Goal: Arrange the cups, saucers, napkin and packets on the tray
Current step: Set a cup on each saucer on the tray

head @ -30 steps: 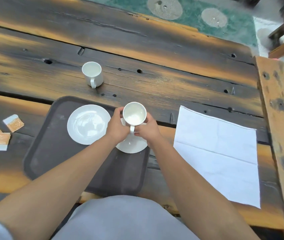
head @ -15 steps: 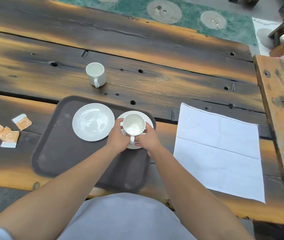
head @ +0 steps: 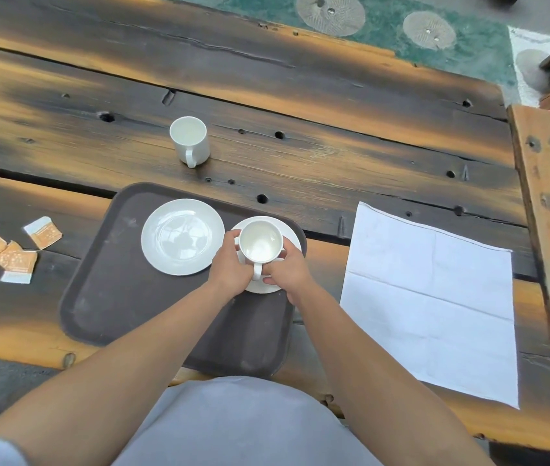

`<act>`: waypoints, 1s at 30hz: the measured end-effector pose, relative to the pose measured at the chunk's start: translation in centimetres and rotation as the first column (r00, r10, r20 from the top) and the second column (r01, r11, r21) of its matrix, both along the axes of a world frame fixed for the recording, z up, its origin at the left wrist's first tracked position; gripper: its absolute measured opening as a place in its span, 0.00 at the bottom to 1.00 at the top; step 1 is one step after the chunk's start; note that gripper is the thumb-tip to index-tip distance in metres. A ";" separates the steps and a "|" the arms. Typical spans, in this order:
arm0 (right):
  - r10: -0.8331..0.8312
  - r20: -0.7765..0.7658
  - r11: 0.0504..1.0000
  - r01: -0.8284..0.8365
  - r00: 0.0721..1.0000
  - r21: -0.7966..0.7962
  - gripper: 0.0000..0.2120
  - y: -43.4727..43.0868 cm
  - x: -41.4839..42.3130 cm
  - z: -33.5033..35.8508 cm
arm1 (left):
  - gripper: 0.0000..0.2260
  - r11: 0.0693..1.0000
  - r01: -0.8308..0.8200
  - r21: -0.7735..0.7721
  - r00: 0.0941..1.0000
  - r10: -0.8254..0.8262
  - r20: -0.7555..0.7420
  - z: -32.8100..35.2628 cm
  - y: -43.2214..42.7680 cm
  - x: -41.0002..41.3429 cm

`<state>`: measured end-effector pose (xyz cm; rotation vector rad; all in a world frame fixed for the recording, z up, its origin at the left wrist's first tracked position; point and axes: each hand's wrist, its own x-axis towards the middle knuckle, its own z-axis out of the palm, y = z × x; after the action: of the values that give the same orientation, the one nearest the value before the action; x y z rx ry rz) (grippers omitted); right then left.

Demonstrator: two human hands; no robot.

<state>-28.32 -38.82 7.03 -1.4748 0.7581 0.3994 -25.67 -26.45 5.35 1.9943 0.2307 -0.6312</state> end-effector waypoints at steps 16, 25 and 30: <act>0.024 -0.062 0.999 -0.026 0.998 -0.033 0.27 -2.1 0.6 -1.8 | 0.36 0.995 0.094 0.042 0.992 -0.090 -0.086 -1.6 -1.7 0.1; 0.048 -0.091 0.989 -0.060 0.995 -0.136 0.25 -2.9 2.4 -2.9 | 0.36 0.999 0.044 0.026 0.990 -0.041 -0.135 -1.8 -2.0 1.0; 0.069 -0.101 0.983 -0.085 0.993 -0.163 0.26 -2.9 2.2 -2.9 | 0.34 0.999 0.032 0.037 0.990 -0.026 -0.141 -1.7 -1.6 1.1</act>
<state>-26.12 -41.69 4.15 -1.6556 0.8280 0.4762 -24.52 -28.09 3.69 1.9959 0.3018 -0.7920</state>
